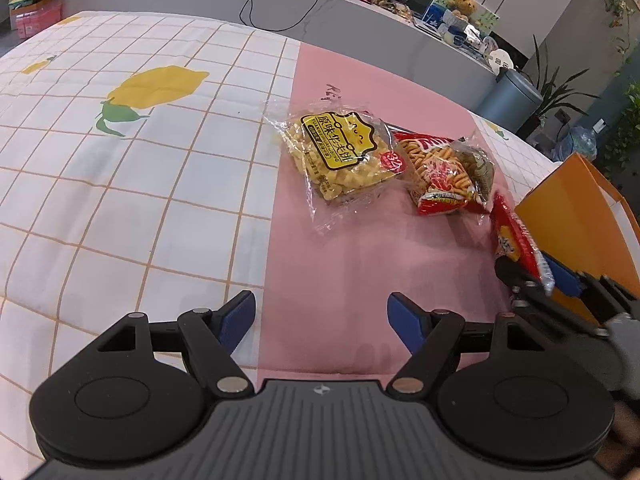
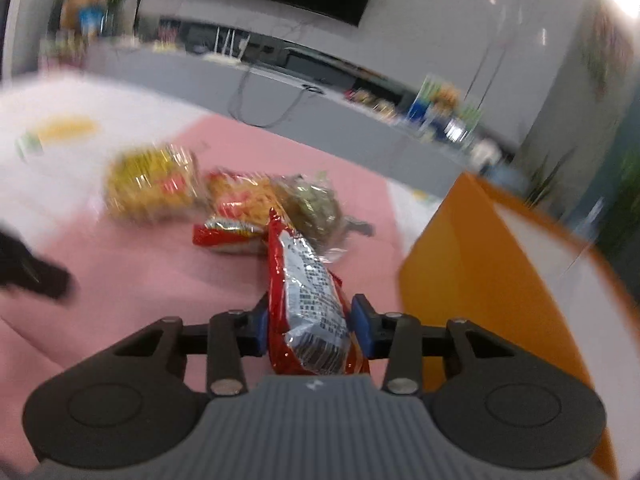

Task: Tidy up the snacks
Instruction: 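Grasp the red-and-white chip bag with the right tool, then grasp the yellow bread bag with the left tool while the right holds the chip bag up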

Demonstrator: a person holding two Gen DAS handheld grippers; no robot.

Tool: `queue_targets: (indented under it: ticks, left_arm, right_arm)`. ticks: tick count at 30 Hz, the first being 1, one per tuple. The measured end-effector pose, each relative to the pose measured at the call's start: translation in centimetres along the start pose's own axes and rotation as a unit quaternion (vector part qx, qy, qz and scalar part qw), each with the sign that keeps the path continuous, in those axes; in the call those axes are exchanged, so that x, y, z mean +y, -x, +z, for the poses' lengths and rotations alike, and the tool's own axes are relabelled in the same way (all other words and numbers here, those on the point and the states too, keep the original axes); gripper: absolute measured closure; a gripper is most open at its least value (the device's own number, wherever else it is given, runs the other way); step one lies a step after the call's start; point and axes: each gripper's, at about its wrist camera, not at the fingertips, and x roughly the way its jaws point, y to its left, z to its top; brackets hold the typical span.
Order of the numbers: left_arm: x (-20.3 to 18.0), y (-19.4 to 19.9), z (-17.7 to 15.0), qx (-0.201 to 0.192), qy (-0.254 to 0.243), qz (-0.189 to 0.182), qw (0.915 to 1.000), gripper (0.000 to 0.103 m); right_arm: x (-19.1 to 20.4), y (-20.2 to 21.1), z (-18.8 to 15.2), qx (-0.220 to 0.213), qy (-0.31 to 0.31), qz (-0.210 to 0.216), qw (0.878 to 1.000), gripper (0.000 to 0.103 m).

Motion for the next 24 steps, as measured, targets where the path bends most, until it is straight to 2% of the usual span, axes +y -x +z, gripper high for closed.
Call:
queue_targets:
  ticks: [2, 5, 9, 14, 18, 19, 21, 24]
  left_arm:
    - [0.1, 0.0, 0.0, 0.001, 0.007, -0.001, 1.0000, 0.015]
    - [0.0, 0.1, 0.0, 0.002, 0.007, 0.001, 1.0000, 0.015]
    - [-0.2, 0.2, -0.1, 0.005, 0.006, 0.006, 0.9999, 0.015]
    - [-0.4, 0.2, -0.2, 0.005, 0.000, 0.010, 0.9999, 0.015]
    - [-0.4, 0.2, -0.2, 0.005, -0.002, 0.007, 1.0000, 0.014]
    - [-0.4, 0.2, -0.2, 0.005, -0.001, 0.006, 1.0000, 0.014]
    - [-0.2, 0.2, -0.2, 0.005, 0.002, 0.002, 1.0000, 0.014]
    - [0.0, 0.2, -0.1, 0.005, 0.008, -0.002, 1.0000, 0.014]
  right_arm:
    - [-1.4, 0.8, 0.6, 0.009, -0.072, 0.047, 0.996, 0.064]
    - [-3.1, 1.5, 0.8, 0.028, -0.160, 0.115, 0.980, 0.065]
    - [-3.8, 1.1, 0.4, 0.050, -0.218, 0.159, 0.962, 0.064]
    - [-3.6, 0.1, -0.3, 0.063, -0.222, 0.139, 0.963, 0.064]
    - [-3.8, -1.2, -0.9, 0.083, -0.244, 0.165, 0.952, 0.064]
    - [-3.7, -1.2, -1.0, 0.084, -0.244, 0.167, 0.952, 0.069]
    - [-3.3, -0.9, -0.9, 0.078, -0.233, 0.170, 0.954, 0.073]
    - [-2.6, 0.0, 0.0, 0.050, -0.186, 0.158, 0.969, 0.074]
